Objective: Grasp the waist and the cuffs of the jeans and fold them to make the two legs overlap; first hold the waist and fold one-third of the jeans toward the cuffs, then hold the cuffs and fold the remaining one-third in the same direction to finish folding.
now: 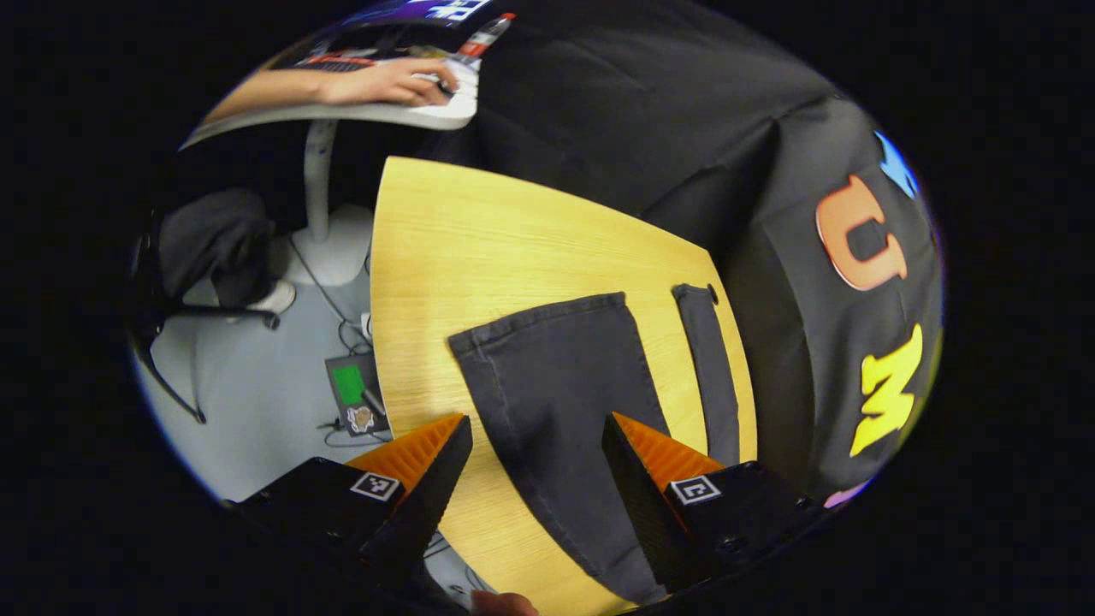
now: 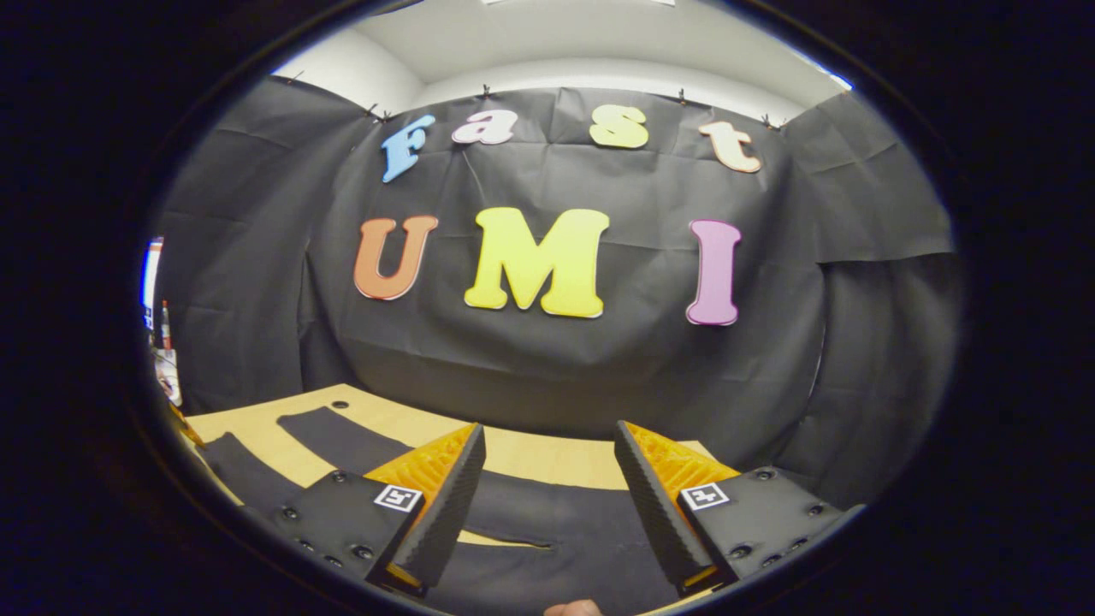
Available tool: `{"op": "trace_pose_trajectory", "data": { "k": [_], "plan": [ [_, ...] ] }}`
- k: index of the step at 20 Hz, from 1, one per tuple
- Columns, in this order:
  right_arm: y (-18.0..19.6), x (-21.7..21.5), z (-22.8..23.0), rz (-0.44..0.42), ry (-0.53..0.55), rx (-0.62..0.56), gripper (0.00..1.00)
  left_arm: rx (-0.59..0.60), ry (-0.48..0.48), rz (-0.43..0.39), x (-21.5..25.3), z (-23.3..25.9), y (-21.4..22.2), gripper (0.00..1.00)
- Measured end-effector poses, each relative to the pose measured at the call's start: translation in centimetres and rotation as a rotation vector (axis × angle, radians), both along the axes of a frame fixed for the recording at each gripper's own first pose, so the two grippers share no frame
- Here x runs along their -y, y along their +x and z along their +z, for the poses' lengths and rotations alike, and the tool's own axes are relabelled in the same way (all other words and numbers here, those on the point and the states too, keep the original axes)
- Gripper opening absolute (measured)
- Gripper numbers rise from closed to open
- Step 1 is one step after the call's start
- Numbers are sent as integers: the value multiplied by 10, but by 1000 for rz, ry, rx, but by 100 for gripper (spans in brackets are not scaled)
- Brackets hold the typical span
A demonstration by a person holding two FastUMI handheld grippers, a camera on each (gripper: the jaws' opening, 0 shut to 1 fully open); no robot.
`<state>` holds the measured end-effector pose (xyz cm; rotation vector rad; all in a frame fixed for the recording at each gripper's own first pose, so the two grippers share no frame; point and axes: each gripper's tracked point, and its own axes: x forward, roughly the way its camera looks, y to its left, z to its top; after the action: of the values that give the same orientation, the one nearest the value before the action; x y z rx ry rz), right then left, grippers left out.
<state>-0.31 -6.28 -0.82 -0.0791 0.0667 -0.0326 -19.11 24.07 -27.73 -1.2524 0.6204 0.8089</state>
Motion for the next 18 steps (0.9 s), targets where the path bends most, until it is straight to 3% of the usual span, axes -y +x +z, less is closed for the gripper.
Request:
{"op": "trace_pose_trajectory", "data": {
  "k": [7, 8, 12, 13, 15, 18],
  "plan": [
    [-11, 46, -11, -92, -29, -38, 91, -5, -50, 17, -11, -6, 23, 96],
    [-15, 52, -13, -102, -31, -42, 94, 5, -57, 29, -11, -6, 27, 100],
    [-32, 72, -27, -102, -21, -66, 92, 76, -83, 49, -11, -10, 41, 93],
    [-35, 76, -29, -96, -12, -75, 92, 80, -101, 46, -10, -12, 42, 85],
    [-37, 82, -43, -72, 9, -126, 91, 67, -138, 57, -9, -21, 38, 81],
    [-41, 108, -52, -104, 60, -161, 93, 87, -214, 140, -9, -28, 32, 26]
  ]
}}
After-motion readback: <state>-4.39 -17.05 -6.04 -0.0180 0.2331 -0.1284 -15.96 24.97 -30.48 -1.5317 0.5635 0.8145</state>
